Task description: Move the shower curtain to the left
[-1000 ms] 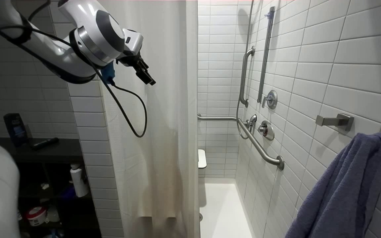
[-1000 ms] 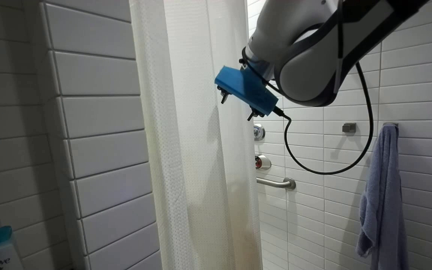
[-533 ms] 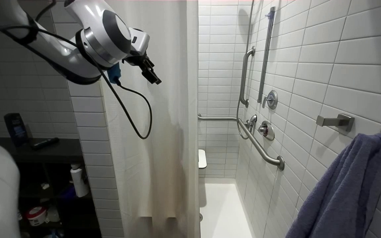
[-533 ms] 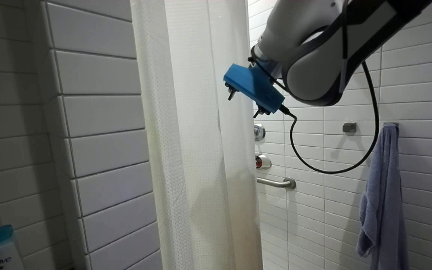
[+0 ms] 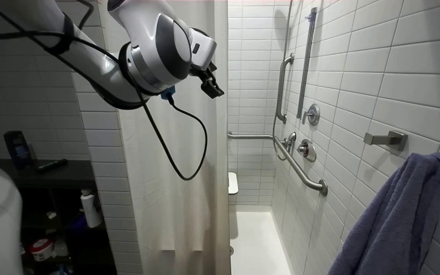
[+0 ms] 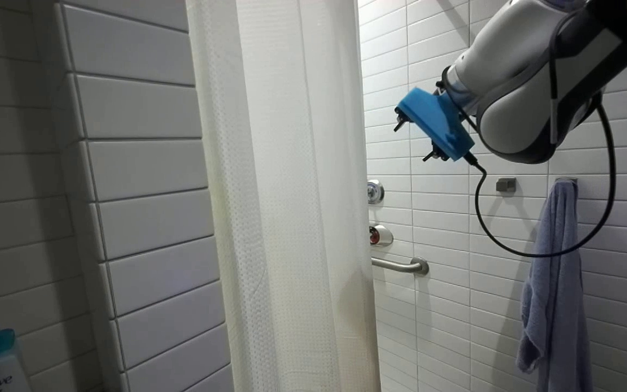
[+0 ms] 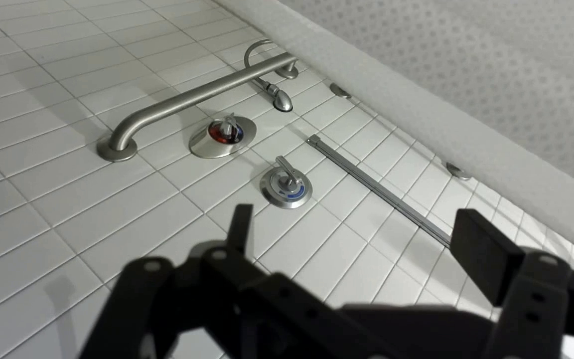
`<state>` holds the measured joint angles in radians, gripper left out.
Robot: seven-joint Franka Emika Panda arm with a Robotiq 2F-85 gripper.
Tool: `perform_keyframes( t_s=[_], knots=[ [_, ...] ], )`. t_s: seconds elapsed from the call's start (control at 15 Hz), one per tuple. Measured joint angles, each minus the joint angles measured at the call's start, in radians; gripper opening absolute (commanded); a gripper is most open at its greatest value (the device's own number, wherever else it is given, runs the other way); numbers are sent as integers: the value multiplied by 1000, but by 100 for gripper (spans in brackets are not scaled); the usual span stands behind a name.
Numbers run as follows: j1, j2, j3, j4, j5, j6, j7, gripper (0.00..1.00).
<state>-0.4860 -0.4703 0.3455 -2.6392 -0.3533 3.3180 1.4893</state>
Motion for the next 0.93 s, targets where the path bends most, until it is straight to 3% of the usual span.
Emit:
perform_keyframes(
  t_s=[0.53, 0.73, 0.93],
  knots=[
    [21, 11, -7, 14, 1, -55, -1, 100],
    [232, 84, -130, 56, 163, -178, -200, 100],
    [452, 142, -295, 141, 286, -346, -388, 100]
  ],
)
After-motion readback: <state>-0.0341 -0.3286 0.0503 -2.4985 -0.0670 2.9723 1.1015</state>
